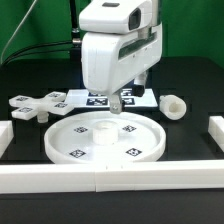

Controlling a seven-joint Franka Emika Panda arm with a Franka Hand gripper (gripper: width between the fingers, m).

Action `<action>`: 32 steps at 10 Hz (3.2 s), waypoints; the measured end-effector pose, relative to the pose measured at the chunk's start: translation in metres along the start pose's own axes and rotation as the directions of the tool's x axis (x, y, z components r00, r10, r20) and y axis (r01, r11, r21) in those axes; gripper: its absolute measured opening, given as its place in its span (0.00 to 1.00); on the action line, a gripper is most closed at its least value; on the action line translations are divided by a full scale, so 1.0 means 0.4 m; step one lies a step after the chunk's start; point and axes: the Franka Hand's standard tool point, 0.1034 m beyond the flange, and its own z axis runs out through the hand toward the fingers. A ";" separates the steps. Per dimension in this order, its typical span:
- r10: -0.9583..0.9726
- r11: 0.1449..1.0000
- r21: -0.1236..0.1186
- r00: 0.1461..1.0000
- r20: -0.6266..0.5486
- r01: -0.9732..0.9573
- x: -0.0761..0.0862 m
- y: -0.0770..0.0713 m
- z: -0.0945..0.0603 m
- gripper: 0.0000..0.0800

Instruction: Assemble round table

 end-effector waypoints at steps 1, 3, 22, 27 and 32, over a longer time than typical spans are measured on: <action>-0.003 1.000 0.002 1.000 0.001 0.003 -0.003 0.001 0.003 0.81; -0.069 0.997 -0.020 0.998 -0.010 0.069 -0.036 0.033 0.036 0.81; -0.086 0.996 0.021 0.996 -0.003 0.086 -0.092 0.026 0.141 0.51; -0.131 0.991 0.018 0.991 -0.021 0.131 0.021 0.007 0.137 0.51; -0.139 0.989 0.057 0.990 -0.001 0.138 0.106 -0.026 0.131 0.51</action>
Offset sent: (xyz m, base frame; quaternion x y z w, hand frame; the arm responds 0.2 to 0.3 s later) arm 0.0109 -0.0162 -0.0150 -0.0317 0.0215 -0.0517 0.9979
